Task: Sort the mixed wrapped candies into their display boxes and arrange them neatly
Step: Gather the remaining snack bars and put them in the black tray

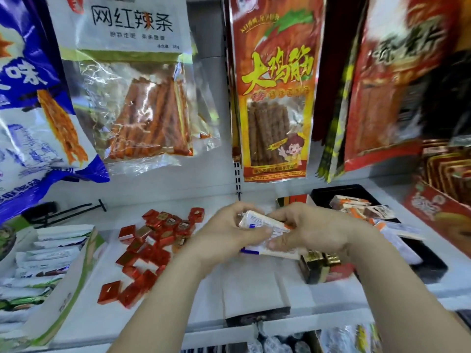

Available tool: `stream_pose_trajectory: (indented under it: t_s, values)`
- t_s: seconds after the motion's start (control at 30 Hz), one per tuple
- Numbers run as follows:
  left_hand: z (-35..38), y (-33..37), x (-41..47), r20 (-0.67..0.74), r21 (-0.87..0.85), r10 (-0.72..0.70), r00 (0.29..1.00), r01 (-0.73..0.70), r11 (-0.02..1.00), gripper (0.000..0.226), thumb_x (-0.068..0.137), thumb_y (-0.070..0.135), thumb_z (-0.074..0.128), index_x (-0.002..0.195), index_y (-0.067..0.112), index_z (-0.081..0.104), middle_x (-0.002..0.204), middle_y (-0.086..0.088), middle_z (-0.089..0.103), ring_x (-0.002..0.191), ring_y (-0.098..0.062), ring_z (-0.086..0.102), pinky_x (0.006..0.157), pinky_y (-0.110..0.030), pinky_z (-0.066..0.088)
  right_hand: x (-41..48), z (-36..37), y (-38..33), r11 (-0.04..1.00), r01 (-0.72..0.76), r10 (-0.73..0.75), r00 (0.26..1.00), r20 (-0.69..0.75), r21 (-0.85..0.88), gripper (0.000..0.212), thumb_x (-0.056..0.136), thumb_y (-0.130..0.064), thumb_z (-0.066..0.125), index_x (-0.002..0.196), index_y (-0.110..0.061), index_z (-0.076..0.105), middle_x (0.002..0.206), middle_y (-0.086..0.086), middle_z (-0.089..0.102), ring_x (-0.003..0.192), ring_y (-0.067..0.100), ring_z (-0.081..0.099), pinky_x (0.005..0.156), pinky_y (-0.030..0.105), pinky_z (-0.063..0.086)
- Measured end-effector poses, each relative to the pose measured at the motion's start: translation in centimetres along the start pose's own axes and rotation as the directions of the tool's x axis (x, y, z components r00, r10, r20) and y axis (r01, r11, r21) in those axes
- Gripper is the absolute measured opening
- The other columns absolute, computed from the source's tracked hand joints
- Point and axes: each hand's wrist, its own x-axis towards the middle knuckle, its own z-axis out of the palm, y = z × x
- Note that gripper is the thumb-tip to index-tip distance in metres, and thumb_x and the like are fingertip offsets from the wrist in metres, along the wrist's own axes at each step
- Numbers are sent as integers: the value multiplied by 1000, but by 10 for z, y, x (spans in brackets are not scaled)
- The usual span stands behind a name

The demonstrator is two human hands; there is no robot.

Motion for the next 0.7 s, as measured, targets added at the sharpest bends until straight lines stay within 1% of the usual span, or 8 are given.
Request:
stream_pose_trajectory:
  t_s: [0.1, 0.17, 0.27, 0.37, 0.5, 0.57, 0.63, 0.7]
  values:
    - [31, 6, 10, -27, 68, 88, 996, -86, 994, 23, 76, 12, 81, 93, 22, 68, 83, 1, 73, 72, -8, 66, 71, -32, 57, -22, -18, 16, 998, -54, 51, 992, -112, -22, 36, 76, -31, 79, 109, -32, 67, 98, -4, 70, 92, 18, 65, 90, 42, 51]
    - [48, 9, 18, -43, 64, 123, 992, -120, 991, 22, 74, 17, 82, 90, 26, 70, 83, 3, 74, 73, -9, 69, 65, -27, 57, -35, -29, 26, 998, -67, 70, 980, -188, 23, 48, 69, -36, 83, 113, -36, 65, 104, -9, 69, 97, 13, 64, 93, 41, 51]
    - [72, 15, 35, 2, 112, 186, 982, -185, 976, 29, 76, 19, 81, 101, 29, 69, 92, 6, 73, 84, -11, 70, 78, -31, 59, -52, -46, 42, 997, -72, 68, 946, -316, -2, 42, 66, -38, 84, 105, -35, 68, 96, -10, 70, 90, 13, 65, 86, 37, 53]
    - [94, 24, 53, 119, 285, 242, 963, -267, 921, 42, 77, 16, 80, 111, 35, 65, 98, 14, 71, 85, -1, 67, 79, -24, 56, -65, -59, 53, 994, -107, 84, 892, -444, -29, 35, 68, -27, 86, 99, -27, 69, 90, -7, 71, 83, 13, 66, 77, 32, 53]
    - [114, 31, 81, 58, 420, 325, 944, -318, 850, 42, 77, 18, 79, 115, 32, 67, 98, 13, 72, 86, -4, 66, 80, -28, 55, -66, -63, 68, 992, -127, 107, 777, -621, 13, 32, 73, -21, 82, 99, -31, 65, 91, -3, 71, 78, 19, 67, 74, 35, 56]
    - [124, 29, 96, -2, 434, 355, 935, -319, 842, 41, 80, 16, 77, 118, 27, 67, 104, 8, 70, 91, -10, 65, 85, -33, 54, -67, -66, 77, 984, -178, 135, 675, -725, 16, 37, 80, -22, 74, 115, -28, 63, 109, 3, 68, 93, 24, 65, 84, 39, 53]
    - [132, 24, 110, -45, 458, 378, 925, -317, 830, 43, 83, 14, 74, 123, 25, 64, 111, 4, 67, 98, -13, 63, 89, -37, 53, -68, -72, 93, 949, -313, 170, 611, -773, -39, 49, 86, -31, 66, 133, -24, 52, 130, 7, 58, 116, 27, 54, 98, 40, 43]
    - [139, 18, 120, -90, 498, 419, 904, -323, 805, 42, 85, 14, 71, 125, 25, 63, 114, 3, 63, 100, -15, 60, 89, -35, 52, -69, -73, 108, 901, -432, 318, 576, -753, 51, 61, 87, -48, 59, 141, -28, 40, 136, 10, 52, 120, 33, 50, 100, 49, 41]
